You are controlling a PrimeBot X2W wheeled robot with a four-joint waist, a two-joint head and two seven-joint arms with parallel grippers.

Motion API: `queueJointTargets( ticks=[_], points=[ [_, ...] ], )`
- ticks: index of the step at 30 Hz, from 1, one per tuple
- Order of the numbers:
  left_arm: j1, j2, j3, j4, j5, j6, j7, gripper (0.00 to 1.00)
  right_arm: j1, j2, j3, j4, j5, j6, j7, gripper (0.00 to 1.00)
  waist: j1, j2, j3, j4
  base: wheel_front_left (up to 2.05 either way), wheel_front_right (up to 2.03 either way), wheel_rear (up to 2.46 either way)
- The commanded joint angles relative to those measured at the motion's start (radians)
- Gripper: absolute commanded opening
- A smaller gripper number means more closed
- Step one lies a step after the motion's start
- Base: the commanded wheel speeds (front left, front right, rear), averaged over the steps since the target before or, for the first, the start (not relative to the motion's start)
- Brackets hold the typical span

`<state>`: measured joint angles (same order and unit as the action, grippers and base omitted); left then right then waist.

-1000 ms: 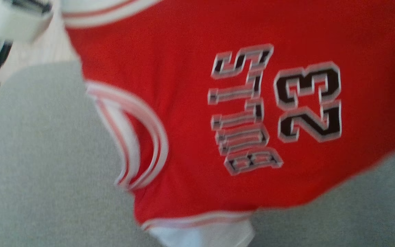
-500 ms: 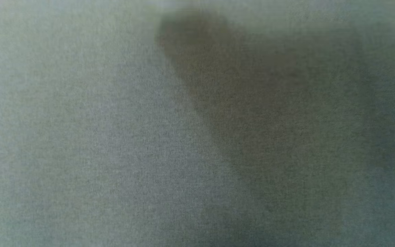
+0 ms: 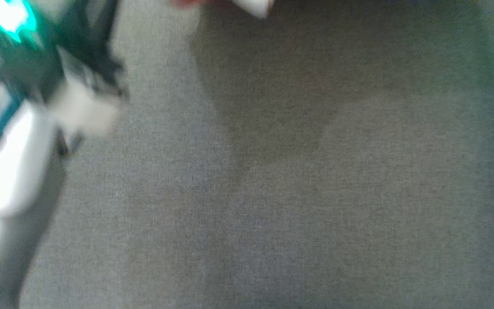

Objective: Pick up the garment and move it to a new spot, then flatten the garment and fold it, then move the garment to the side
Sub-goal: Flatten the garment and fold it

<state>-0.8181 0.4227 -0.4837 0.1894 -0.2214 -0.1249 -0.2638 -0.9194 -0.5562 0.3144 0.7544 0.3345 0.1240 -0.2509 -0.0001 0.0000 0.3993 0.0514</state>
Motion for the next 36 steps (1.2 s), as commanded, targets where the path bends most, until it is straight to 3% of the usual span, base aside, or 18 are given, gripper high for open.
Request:
queueJointTargets(
  ticks=[1, 11, 19, 26, 36],
  points=[
    [0.027, 0.054, 0.050, -0.052, 0.006, -0.002, 0.002, 0.00, 0.041, -0.014, -0.015, -0.038, 0.009, 0.007, -0.010, 0.00, 0.0001, 0.0000, -0.036, -0.010, 0.00, 0.00, 0.00],
    [0.638, 0.085, 0.065, -0.235, 0.000, 0.044, 0.002, 0.00, 0.547, 0.024, -0.148, -0.189, 0.022, 0.007, -0.011, 0.00, 0.0001, 0.0000, -0.229, -0.033, 0.00, 0.00, 0.00],
    [0.935, 0.096, 0.069, -0.317, -0.030, 0.089, 0.002, 0.00, 0.847, 0.066, -0.222, -0.301, 0.020, 0.007, 0.016, 0.00, 0.0001, 0.0000, -0.315, -0.035, 0.00, 0.00, 0.00],
    [0.958, 0.090, 0.069, -0.316, -0.040, 0.071, 0.002, 0.00, 0.924, 0.107, -0.255, -0.376, 0.019, 0.007, 0.080, 0.00, 0.0001, 0.0000, -0.313, -0.036, 0.00, 0.00, 0.00],
    [0.745, 0.043, 0.046, -0.222, -0.026, 0.025, 0.002, 0.00, 0.873, 0.143, -0.306, -0.424, -0.003, 0.007, 0.176, 0.00, 0.0001, 0.0000, -0.248, -0.031, 0.00, 0.00, 0.00]
  ],
)
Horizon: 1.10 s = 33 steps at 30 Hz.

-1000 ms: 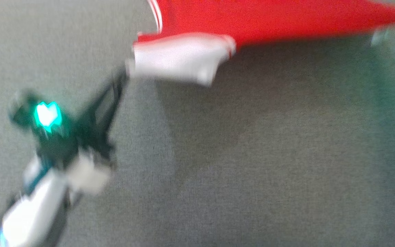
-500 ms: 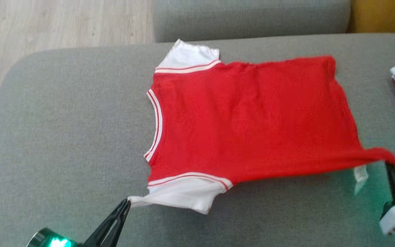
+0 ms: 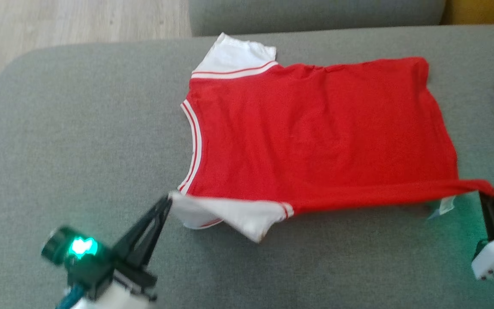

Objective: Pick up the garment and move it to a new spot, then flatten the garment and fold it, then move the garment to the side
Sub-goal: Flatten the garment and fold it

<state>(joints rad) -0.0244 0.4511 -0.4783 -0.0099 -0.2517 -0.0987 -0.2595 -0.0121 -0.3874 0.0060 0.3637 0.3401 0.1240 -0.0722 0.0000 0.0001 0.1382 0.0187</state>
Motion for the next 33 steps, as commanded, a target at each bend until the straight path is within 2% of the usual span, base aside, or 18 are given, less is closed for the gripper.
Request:
queueJointTargets(
  ticks=[1, 11, 18, 19, 20, 22, 24, 25, 26, 27, 28, 33],
  points=[
    [-0.077, 0.010, 0.038, -0.009, 0.006, -0.005, -0.002, 0.00, -0.045, -0.024, -0.001, -0.035, -0.011, 0.007, 0.003, 0.00, 0.0000, -0.0001, 0.023, 0.003, 0.00, 0.00, 0.00],
    [-0.374, -0.018, -0.010, 0.144, 0.032, -0.029, -0.002, 0.00, -0.181, -0.027, 0.003, 0.015, -0.020, 0.007, 0.033, 0.00, 0.0000, -0.0001, 0.118, 0.008, 0.00, 0.00, 0.00],
    [-0.494, -0.035, -0.013, 0.230, 0.050, -0.031, -0.002, 0.00, -0.284, -0.036, 0.046, 0.080, -0.008, 0.007, 0.019, 0.00, 0.0000, -0.0001, 0.171, 0.001, 0.00, 0.00, 0.00],
    [-0.504, -0.042, -0.006, 0.237, 0.048, -0.031, -0.002, 0.00, -0.297, -0.037, 0.054, 0.091, -0.004, 0.007, 0.013, 0.03, 0.0000, -0.0001, 0.176, 0.001, 0.00, 0.00, 0.00],
    [-0.512, -0.051, 0.004, 0.241, 0.042, -0.031, -0.002, 0.00, -0.310, -0.038, 0.061, 0.101, 0.000, 0.007, 0.007, 0.17, 0.0000, -0.0001, 0.181, 0.001, 0.00, 0.00, 0.00],
    [-0.522, -0.064, 0.023, 0.256, 0.036, -0.031, -0.002, 0.00, -0.336, -0.038, 0.077, 0.125, 0.006, 0.007, -0.005, 0.20, 0.0000, -0.0001, 0.188, 0.001, 0.00, 0.00, 0.00],
    [-0.533, -0.074, 0.043, 0.266, 0.042, -0.031, -0.002, 0.00, -0.361, -0.036, 0.095, 0.152, 0.018, 0.007, -0.024, 0.33, 0.0000, -0.0001, 0.193, 0.002, 0.00, 0.00, 0.00],
    [-0.536, -0.079, 0.054, 0.267, 0.050, -0.029, -0.002, 0.00, -0.374, -0.035, 0.104, 0.164, 0.024, 0.007, -0.037, 0.76, 0.0000, -0.0001, 0.194, 0.002, 0.00, 0.00, 0.00],
    [-0.536, -0.086, 0.064, 0.268, 0.055, -0.026, -0.002, 0.00, -0.386, -0.032, 0.112, 0.175, 0.030, 0.007, -0.052, 1.00, 0.0000, -0.0001, 0.194, 0.002, 0.00, 0.00, 0.00],
    [-0.532, -0.094, 0.074, 0.271, 0.057, -0.025, -0.002, 0.38, -0.396, -0.029, 0.117, 0.187, 0.034, 0.007, -0.067, 1.00, 0.0000, -0.0001, 0.193, 0.002, 0.00, 0.00, 0.00],
    [-0.528, -0.102, 0.083, 0.275, 0.060, -0.024, -0.002, 1.00, -0.405, -0.028, 0.124, 0.196, 0.038, 0.007, -0.086, 1.00, 0.0000, -0.0001, 0.191, 0.003, 0.00, 0.00, 0.00],
    [-0.494, -0.134, 0.109, 0.280, 0.072, -0.022, -0.002, 1.00, -0.427, -0.020, 0.135, 0.229, 0.044, 0.007, -0.153, 1.00, 0.0000, -0.0001, 0.174, 0.006, 0.00, 0.00, 0.00]
  ],
)
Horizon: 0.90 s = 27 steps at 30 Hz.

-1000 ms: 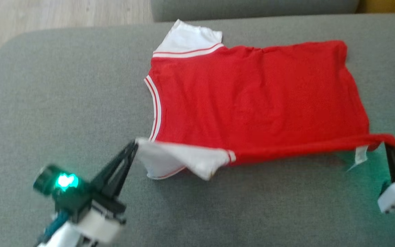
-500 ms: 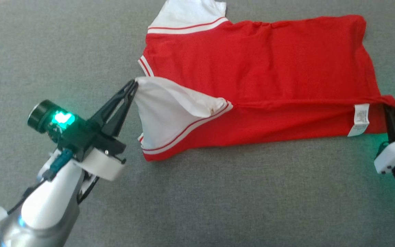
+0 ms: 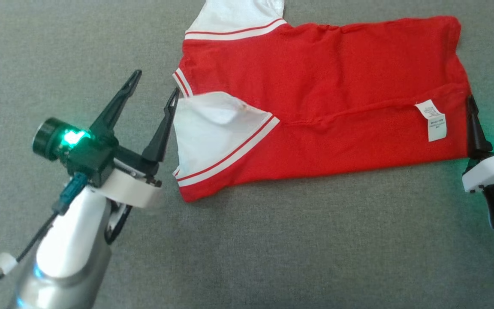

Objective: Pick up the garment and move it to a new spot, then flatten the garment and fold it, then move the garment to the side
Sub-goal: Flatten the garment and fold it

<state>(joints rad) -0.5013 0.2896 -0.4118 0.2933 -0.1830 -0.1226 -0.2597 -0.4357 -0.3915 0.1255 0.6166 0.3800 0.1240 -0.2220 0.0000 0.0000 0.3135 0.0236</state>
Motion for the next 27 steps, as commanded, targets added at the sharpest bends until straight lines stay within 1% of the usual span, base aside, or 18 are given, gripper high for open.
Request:
queueJointTargets(
  ticks=[1, 4, 5, 7, 11, 14, 17, 21, 27],
  points=[
    [-0.005, 0.018, 0.050, -0.025, 0.006, 0.006, -0.002, 1.00, -0.003, -0.013, 0.015, -0.019, 0.003, 0.007, -0.014, 1.00, 0.0000, 0.0000, -0.008, 0.002, 0.00, 0.00, 0.00],
    [0.048, -0.016, 0.071, -0.033, 0.008, 0.023, -0.002, 1.00, 0.012, 0.004, 0.014, -0.010, 0.004, 0.007, -0.031, 1.00, 0.0000, 0.0000, -0.029, 0.005, 0.00, 0.00, 0.00],
    [0.094, -0.046, 0.084, -0.033, -0.002, 0.033, -0.002, 1.00, 0.032, 0.016, 0.010, -0.009, 0.006, 0.007, -0.036, 1.00, 0.0000, 0.0000, -0.046, 0.008, 0.00, 0.00, 0.00],
    [0.146, -0.081, 0.093, -0.026, -0.019, 0.041, -0.002, 1.00, 0.057, 0.031, -0.001, -0.013, 0.011, 0.007, -0.038, 1.00, 0.0000, 0.0000, -0.063, 0.011, 0.00, 0.00, 0.00],
    [0.243, -0.141, 0.084, 0.049, -0.066, 0.045, 0.004, 1.00, 0.107, 0.056, -0.028, -0.038, 0.013, 0.007, -0.039, 1.00, 0.0000, 0.0000, -0.090, 0.010, 0.00, 0.00, 0.00],
    [0.284, -0.171, 0.074, 0.100, -0.099, 0.050, 0.039, 1.00, 0.138, 0.071, -0.038, -0.053, 0.006, 0.007, -0.039, 1.00, 0.0000, 0.0000, -0.103, 0.004, 0.00, 0.00, 0.00],
    [0.299, -0.182, 0.075, 0.142, -0.117, 0.067, 0.079, 1.00, 0.151, 0.082, -0.043, -0.061, 0.003, 0.007, -0.040, 1.00, 0.0000, 0.0000, -0.107, -0.005, 0.00, 0.00, 0.00],
    [0.290, -0.188, 0.072, 0.178, -0.134, 0.069, 0.112, 1.00, 0.152, 0.089, -0.041, -0.066, 0.003, 0.007, -0.040, 1.00, 0.0000, 0.0000, -0.103, -0.020, 0.00, 0.00, 0.00],
    [0.259, -0.185, 0.043, 0.242, -0.129, 0.054, 0.147, 1.00, 0.159, 0.092, -0.041, -0.067, -0.003, 0.007, -0.040, 1.00, 0.0000, 0.0000, -0.102, -0.037, 0.00, 0.00, 0.00]
  ],
)
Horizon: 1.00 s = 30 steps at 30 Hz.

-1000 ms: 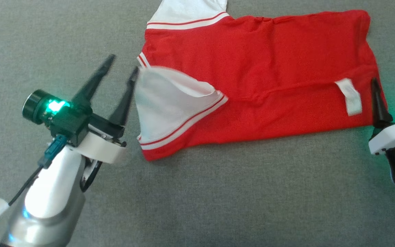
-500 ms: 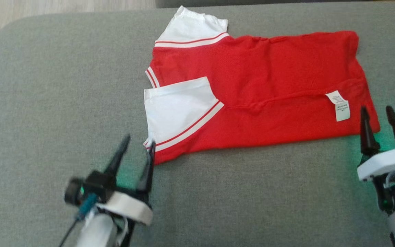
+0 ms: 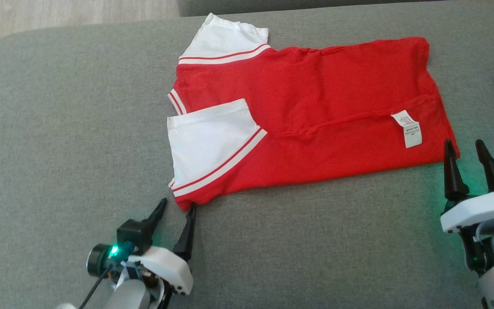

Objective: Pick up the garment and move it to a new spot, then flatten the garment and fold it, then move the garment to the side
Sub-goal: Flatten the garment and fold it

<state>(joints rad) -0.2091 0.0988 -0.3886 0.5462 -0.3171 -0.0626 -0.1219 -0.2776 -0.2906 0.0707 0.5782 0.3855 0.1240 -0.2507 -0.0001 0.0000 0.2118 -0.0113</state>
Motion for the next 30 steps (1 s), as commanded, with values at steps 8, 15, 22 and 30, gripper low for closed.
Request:
queueJointTargets(
  ticks=[8, 15, 22, 30],
  points=[
    [-0.042, 0.030, -0.035, 0.017, 0.021, -0.035, 0.010, 0.00, 0.008, -0.010, 0.015, -0.009, -0.010, 0.007, -0.011, 1.00, 0.0001, 0.0000, -0.021, -0.012, 0.00, 0.00, 0.00],
    [-0.057, 0.074, -0.045, -0.020, 0.056, -0.024, -0.030, 0.00, -0.026, -0.020, 0.009, 0.061, 0.005, 0.007, 0.004, 1.00, 0.0001, 0.0000, -0.023, 0.009, 0.00, 0.00, 0.00],
    [-0.070, 0.105, -0.058, -0.067, 0.078, -0.015, -0.031, 0.00, -0.103, -0.053, 0.032, 0.153, 0.012, 0.007, 0.064, 1.00, 0.0001, 0.0000, -0.013, 0.037, 0.00, 0.00, 0.00],
    [-0.066, 0.118, -0.069, -0.095, 0.077, -0.012, -0.022, 0.00, -0.142, -0.058, 0.083, 0.233, 0.041, 0.007, 0.167, 0.00, 0.0001, 0.0000, -0.016, 0.052, 0.00, 0.00, 0.00]
  ],
)
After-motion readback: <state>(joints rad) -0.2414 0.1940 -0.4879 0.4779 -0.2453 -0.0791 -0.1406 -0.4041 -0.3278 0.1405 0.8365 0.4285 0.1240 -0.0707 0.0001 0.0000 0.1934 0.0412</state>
